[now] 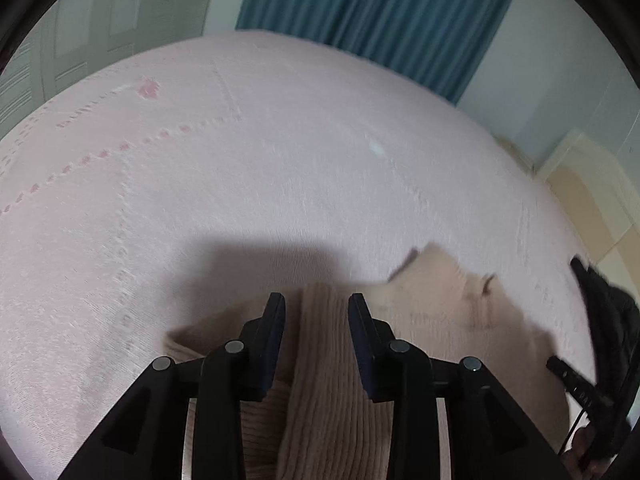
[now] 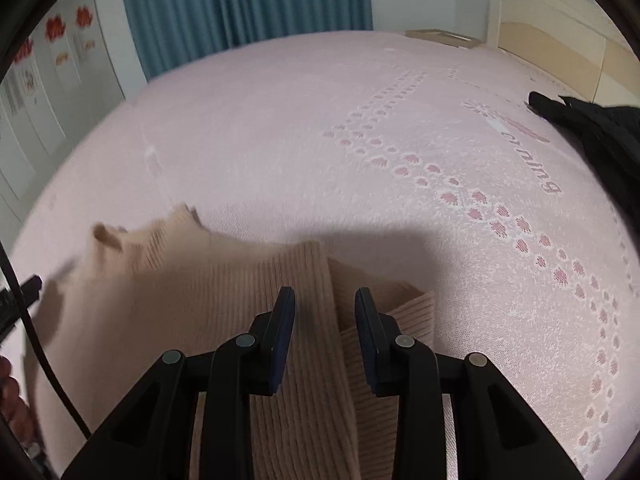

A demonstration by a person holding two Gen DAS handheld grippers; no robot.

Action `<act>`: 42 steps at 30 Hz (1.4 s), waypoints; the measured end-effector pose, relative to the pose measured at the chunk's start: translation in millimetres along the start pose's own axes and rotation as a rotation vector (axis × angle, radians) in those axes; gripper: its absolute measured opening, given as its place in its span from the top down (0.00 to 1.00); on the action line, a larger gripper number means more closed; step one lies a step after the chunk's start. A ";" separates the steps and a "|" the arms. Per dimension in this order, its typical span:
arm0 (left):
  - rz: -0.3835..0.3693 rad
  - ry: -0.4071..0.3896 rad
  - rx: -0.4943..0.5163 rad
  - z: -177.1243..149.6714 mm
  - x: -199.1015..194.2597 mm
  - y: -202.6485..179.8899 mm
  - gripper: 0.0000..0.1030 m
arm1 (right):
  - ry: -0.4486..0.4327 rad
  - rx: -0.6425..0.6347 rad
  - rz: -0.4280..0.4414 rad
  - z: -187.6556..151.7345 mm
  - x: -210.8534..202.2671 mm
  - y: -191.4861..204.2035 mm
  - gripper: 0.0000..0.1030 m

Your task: Fold small clothes

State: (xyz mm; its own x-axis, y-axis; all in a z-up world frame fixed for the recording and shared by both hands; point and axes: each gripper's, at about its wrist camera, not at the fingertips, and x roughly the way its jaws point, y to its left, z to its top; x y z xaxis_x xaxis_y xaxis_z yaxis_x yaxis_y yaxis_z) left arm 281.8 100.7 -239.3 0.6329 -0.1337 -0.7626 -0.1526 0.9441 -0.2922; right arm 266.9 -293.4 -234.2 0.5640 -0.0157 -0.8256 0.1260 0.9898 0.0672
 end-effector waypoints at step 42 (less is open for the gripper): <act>0.084 0.003 0.007 -3.2 1.5 3.9 0.86 | -0.009 0.006 -0.078 0.2 6.0 5.9 0.85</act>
State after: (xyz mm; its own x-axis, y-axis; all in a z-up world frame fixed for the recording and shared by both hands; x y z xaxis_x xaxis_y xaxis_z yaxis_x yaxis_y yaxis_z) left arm 279.7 103.2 -243.4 0.6160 -0.0552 -0.7858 -0.1993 0.9542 -0.2233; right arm 271.2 -287.6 -238.7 0.5592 -0.0945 -0.8237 0.1751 0.9845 0.0059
